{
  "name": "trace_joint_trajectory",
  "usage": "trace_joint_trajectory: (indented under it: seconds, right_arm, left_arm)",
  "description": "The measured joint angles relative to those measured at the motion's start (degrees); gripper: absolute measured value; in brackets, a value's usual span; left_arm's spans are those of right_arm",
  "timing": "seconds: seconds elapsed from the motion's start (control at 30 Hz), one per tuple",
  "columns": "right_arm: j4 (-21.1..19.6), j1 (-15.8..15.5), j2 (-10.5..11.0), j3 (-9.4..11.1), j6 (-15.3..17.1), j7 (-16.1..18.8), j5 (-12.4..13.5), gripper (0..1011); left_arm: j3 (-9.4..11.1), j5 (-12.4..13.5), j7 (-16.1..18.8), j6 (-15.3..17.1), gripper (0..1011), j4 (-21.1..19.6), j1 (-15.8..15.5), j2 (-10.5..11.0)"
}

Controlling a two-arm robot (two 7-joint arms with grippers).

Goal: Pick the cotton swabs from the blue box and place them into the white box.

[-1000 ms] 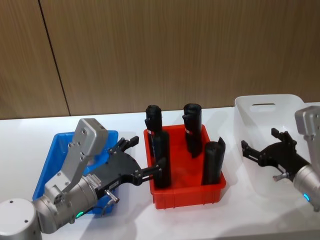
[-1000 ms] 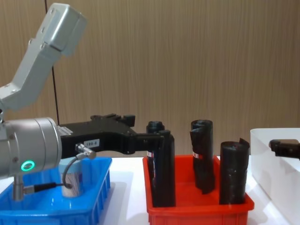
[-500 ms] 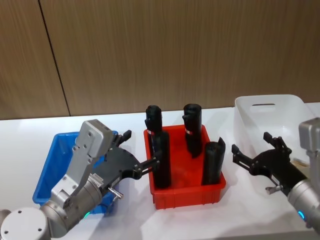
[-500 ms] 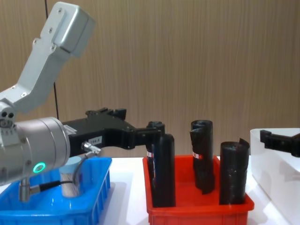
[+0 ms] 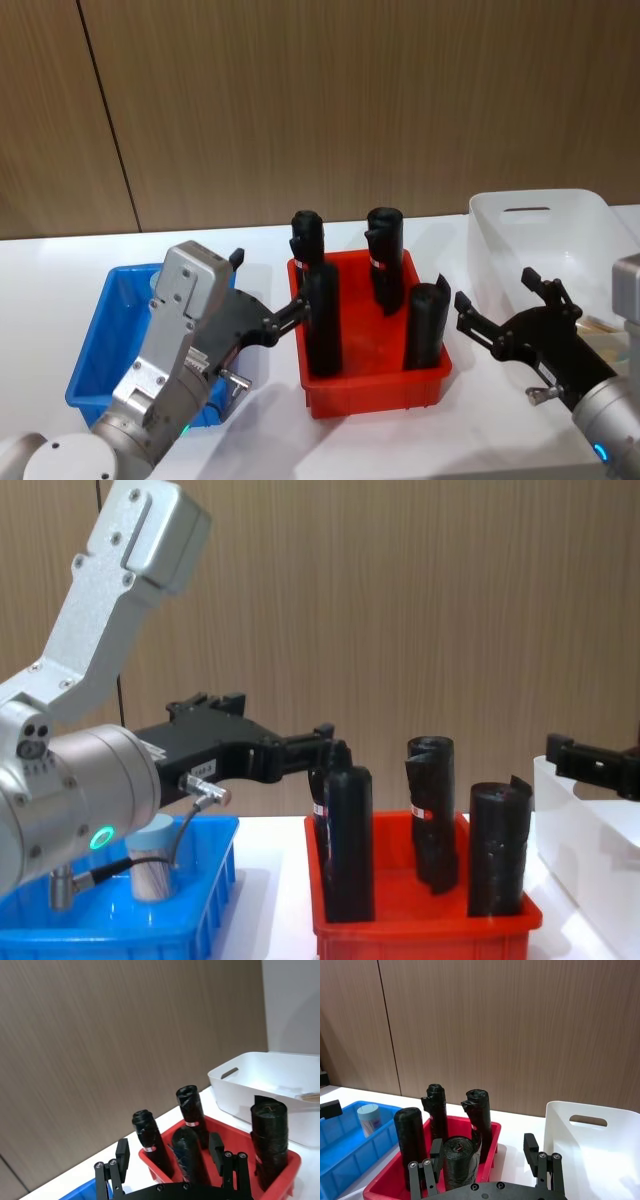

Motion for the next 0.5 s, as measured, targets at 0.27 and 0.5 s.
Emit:
trace_joint_trajectory:
  seconds: [0.27,0.5]
  right_arm:
    - [-0.12,-0.10,0.00,0.00,-0.05,-0.03,0.02,1002]
    - [-0.13,-0.10,0.02,0.00,-0.06,-0.03,0.02,1002]
  left_arm:
    - [0.57,1.14,4.02,-0.57,1004,-0.75,0.60,-0.33]
    - [0.65,1.27,4.51,-0.63,1004,-0.83,0.67,-0.37]
